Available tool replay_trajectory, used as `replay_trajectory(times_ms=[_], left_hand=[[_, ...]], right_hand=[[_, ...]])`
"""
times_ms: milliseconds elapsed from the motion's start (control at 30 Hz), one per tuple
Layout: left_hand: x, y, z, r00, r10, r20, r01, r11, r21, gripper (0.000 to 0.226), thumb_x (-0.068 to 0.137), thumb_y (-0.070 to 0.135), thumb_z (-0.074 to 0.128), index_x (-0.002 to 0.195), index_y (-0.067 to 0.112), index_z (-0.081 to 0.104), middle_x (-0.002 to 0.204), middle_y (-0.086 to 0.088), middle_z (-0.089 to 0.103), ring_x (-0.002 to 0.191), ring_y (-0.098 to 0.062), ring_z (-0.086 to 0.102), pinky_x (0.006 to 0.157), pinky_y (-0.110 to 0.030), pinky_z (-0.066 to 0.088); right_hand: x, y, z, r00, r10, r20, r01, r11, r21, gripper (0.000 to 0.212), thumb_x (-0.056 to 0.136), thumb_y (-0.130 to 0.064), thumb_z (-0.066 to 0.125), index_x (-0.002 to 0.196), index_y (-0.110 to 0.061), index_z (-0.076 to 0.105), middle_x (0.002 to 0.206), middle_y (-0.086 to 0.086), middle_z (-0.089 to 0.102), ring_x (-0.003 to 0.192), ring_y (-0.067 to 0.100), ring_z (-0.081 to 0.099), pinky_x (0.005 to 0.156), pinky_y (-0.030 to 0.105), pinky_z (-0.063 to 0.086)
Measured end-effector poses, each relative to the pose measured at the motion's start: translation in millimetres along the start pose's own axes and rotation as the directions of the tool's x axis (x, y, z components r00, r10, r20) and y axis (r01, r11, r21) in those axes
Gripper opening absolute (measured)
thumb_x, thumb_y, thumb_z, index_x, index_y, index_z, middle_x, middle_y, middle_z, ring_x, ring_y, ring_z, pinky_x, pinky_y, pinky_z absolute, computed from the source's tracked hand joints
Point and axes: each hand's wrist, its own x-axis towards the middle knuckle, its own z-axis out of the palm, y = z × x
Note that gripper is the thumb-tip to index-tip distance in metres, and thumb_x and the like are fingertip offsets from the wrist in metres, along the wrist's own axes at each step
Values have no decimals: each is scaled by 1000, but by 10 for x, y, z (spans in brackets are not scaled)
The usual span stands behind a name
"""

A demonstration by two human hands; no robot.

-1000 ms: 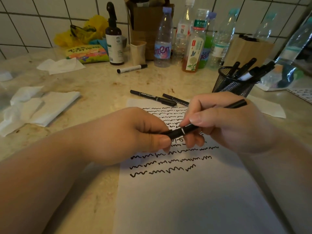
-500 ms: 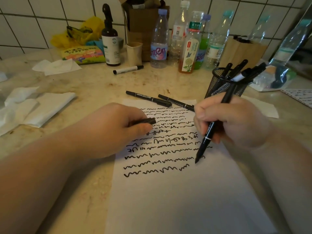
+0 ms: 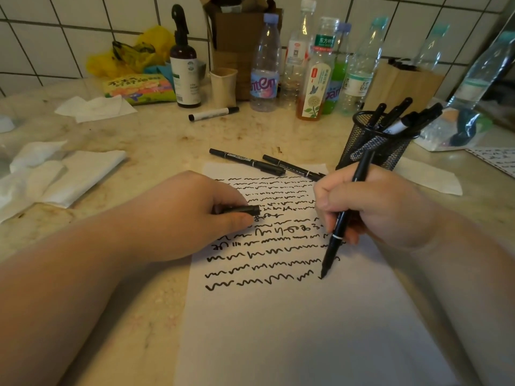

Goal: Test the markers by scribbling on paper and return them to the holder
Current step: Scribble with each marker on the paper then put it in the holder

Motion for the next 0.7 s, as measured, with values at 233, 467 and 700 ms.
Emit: replay_trajectory(times_ms=[233, 467, 700], left_hand=[[3, 0, -1, 1000, 4, 1, -4, 1000, -3, 26, 81, 59, 55, 98, 44, 68, 75, 12, 67, 67, -4, 58, 56, -21, 46], [-6, -5, -5, 1000, 6, -2, -6, 1000, 2, 28, 80, 61, 53, 97, 44, 68, 73, 12, 66, 71, 1, 56, 53, -20, 42], [-17, -6, -6, 1000, 23, -6, -24, 1000, -18, 33, 78, 65, 51, 100, 45, 67, 77, 14, 69, 68, -4, 61, 65, -32, 54]], right_hand=[[9, 12, -43, 1000, 7, -9, -7, 1000, 0, 27, 75, -14, 52, 51, -6, 61, 48, 5, 54, 42, 19, 46, 40, 20, 36], [-2, 41, -76, 999, 7, -42, -7, 1000, 1, 27, 73, -13, 51, 49, -3, 58, 45, 4, 54, 40, 18, 45, 39, 19, 35], [6, 55, -92, 996, -31, -80, 35, 998, 50, 28, 74, -13, 50, 47, -9, 56, 43, 0, 48, 43, 18, 40, 40, 19, 32]])
